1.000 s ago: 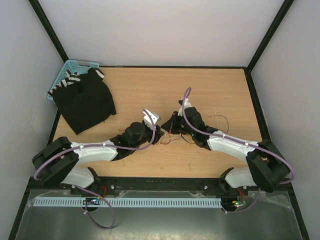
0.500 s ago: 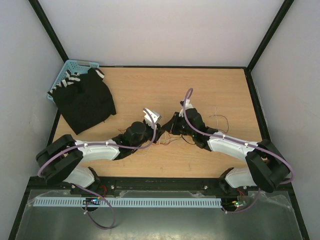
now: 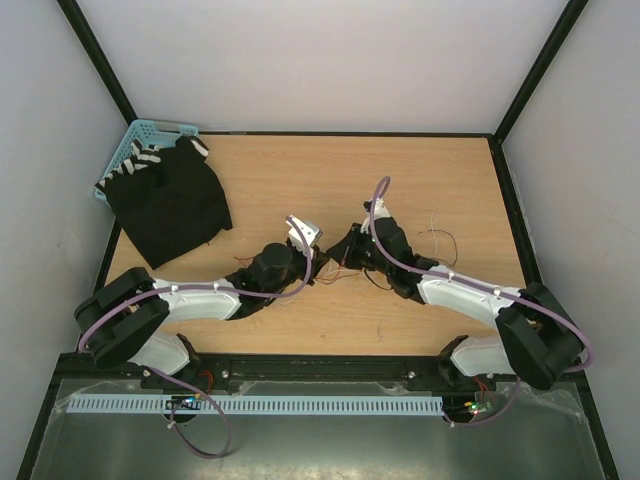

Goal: Zip-tie the wires
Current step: Tie the cable at the center of the board.

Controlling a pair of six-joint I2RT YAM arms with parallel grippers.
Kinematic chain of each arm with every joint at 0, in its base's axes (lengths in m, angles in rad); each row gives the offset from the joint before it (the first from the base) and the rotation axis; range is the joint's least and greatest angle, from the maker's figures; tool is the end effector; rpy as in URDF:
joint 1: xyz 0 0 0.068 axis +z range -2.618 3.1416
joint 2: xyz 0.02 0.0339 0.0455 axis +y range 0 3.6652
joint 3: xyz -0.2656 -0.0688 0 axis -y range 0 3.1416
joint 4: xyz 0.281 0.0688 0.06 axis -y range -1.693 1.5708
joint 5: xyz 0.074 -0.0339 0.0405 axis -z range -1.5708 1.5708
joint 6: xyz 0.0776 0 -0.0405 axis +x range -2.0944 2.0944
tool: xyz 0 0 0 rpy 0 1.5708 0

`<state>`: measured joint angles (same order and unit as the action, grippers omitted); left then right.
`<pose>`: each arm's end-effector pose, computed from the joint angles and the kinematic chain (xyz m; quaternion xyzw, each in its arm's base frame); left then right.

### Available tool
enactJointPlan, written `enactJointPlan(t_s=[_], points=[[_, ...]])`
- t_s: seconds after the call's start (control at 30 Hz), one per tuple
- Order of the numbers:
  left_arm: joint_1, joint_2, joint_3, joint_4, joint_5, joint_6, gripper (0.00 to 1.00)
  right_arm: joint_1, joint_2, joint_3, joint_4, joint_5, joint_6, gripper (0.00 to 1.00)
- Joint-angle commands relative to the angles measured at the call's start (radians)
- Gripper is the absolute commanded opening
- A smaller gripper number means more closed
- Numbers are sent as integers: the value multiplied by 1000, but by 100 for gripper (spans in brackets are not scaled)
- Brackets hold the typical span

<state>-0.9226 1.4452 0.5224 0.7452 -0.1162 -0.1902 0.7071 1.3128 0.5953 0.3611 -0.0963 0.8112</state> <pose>0.2202 -0.2759 0.1625 0.2394 0.7283 -0.3005 0.5674 0.2575 0.2299 0.1780 0.0153 0.8206 0.4209 0.3862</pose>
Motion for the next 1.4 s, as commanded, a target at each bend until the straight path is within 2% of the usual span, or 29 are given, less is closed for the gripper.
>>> enactJointPlan(t_s=[0.0,0.5,1.1,1.17,1.23,1.37], points=[[-8,4,-12,44,37,-27,0,-1,-45,46,3,51,-15,0],[-33,36,-55,86,27,-75,0,-81,0,133,-18,113,-71,0],[-36,-8,-127,79,-75,-103,0,-122,-22,257,-119,63,-166,0],[-36,-22,-120,78,-80,-97,0,-122,-39,216,-132,44,-157,27],[-36,-36,-112,74,-87,-92,0,-122,-56,162,-126,5,-131,42],[-36,-58,-100,64,-86,-85,0,-115,-61,76,-90,-61,-80,54]])
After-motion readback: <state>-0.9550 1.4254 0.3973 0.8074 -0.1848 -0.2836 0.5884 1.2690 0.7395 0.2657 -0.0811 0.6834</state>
